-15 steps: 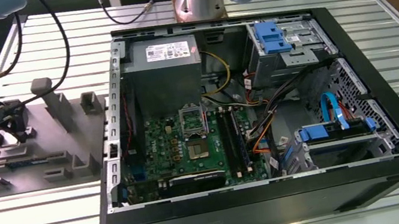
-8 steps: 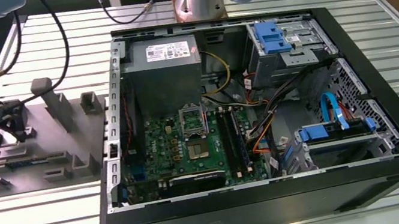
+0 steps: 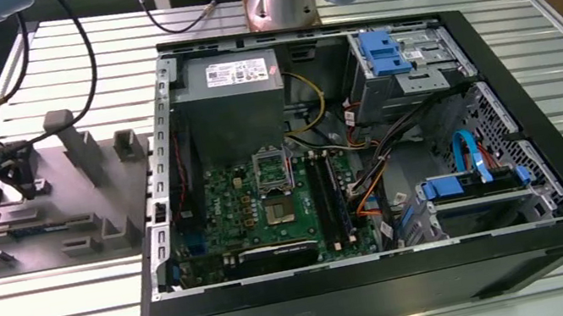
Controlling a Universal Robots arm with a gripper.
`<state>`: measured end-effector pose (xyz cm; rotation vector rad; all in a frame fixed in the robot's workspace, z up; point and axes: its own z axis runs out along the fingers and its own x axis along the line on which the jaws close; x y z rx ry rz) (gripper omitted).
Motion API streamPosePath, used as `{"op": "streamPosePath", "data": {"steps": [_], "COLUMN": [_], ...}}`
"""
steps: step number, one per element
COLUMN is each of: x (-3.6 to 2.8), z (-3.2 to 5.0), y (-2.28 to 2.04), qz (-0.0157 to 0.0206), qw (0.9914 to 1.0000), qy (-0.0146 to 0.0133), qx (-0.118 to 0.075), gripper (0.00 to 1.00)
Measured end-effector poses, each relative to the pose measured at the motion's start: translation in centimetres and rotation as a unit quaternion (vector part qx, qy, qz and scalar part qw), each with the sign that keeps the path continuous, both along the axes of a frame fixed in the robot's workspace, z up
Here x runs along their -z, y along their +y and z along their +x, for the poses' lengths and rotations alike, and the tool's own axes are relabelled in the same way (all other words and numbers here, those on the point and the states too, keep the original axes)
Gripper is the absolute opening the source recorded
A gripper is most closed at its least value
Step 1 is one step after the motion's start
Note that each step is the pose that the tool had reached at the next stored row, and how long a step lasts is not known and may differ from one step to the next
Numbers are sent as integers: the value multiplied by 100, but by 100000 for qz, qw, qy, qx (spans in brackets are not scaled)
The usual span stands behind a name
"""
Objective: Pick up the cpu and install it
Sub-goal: 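Pick up the cpu and move it towards the insertion slot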
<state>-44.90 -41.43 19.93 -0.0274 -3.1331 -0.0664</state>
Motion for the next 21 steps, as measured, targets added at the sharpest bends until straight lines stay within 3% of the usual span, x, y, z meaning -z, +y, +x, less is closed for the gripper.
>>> {"op": "streamPosePath", "data": {"steps": [21], "x": [-40], "z": [0], "y": [0], "qz": [1], "qw": [100000], "qy": [-2], "qx": [0], "gripper": [47]}}
